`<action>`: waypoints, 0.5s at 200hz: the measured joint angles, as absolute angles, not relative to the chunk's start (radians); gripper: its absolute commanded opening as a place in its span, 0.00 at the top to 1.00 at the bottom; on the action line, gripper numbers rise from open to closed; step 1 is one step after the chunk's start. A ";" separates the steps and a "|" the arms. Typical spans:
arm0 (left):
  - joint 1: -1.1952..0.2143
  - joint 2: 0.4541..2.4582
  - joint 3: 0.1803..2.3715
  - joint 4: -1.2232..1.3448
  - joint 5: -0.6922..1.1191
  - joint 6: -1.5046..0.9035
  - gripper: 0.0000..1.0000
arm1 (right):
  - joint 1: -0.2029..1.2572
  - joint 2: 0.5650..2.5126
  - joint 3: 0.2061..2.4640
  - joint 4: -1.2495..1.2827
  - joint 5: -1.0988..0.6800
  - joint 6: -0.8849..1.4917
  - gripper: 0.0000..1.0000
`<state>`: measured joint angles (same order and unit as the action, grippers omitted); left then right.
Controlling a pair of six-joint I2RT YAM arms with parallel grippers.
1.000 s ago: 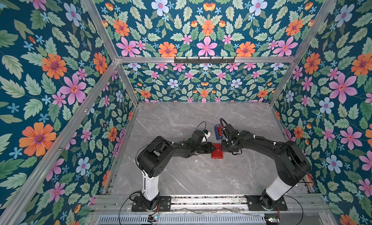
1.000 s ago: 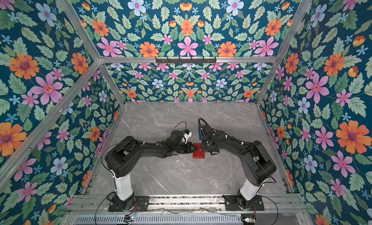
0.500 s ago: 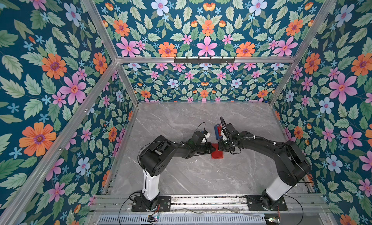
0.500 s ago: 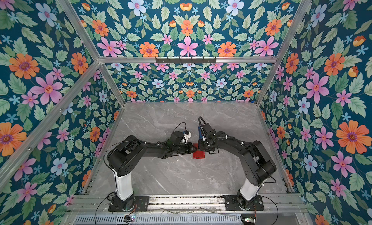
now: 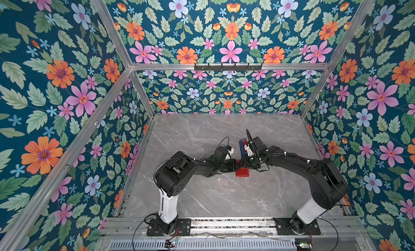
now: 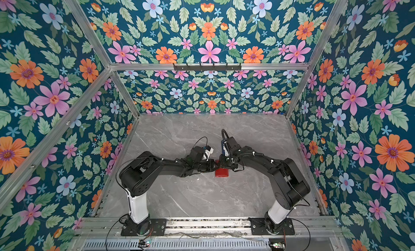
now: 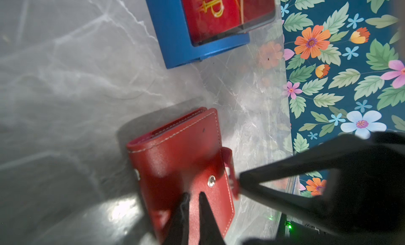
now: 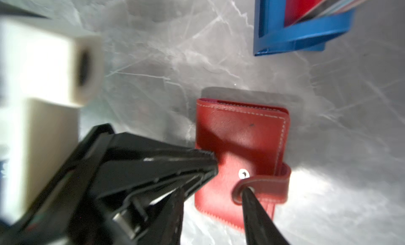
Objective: Insert credit cards into a card holder
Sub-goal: Close the card holder at the center of the table.
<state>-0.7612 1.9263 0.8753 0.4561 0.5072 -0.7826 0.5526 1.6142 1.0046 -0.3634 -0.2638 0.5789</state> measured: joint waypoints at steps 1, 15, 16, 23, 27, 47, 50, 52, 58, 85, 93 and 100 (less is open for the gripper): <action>-0.761 1.926 0.875 0.456 0.507 -0.783 0.87 | 0.552 1.612 1.005 -0.363 -0.264 0.579 0.53; -0.761 1.926 0.875 0.456 0.506 -0.783 0.87 | 0.553 1.587 1.000 -0.355 -0.261 0.577 0.53; -0.761 1.926 0.875 0.456 0.506 -0.783 0.87 | 0.553 1.586 1.000 -0.355 -0.260 0.577 0.53; -0.761 1.925 0.875 0.456 0.506 -0.782 0.87 | 0.553 1.575 0.995 -0.356 -0.255 0.575 0.53; -0.761 1.924 0.875 0.456 0.505 -0.782 0.87 | 0.552 1.568 0.991 -0.356 -0.252 0.575 0.53; -0.762 1.916 0.876 0.444 0.499 -0.782 0.86 | 0.552 1.537 0.976 -0.359 -0.202 0.579 0.56; -0.762 1.915 0.877 0.441 0.499 -0.781 0.86 | 0.551 1.533 0.974 -0.361 -0.194 0.582 0.57; -0.762 1.914 0.878 0.439 0.499 -0.781 0.85 | 0.550 1.530 0.973 -0.363 -0.189 0.583 0.57; -0.762 1.912 0.881 0.430 0.498 -0.781 0.85 | 0.546 1.524 0.969 -0.368 -0.175 0.592 0.59; -0.763 1.902 0.906 0.388 0.495 -0.773 0.82 | 0.508 1.509 0.938 -0.379 -0.119 0.612 0.63; -0.763 1.900 0.916 0.379 0.495 -0.765 0.82 | 0.496 1.509 0.929 -0.379 -0.114 0.619 0.64; -0.763 1.899 0.924 0.376 0.496 -0.758 0.81 | 0.490 1.513 0.923 -0.382 -0.109 0.620 0.64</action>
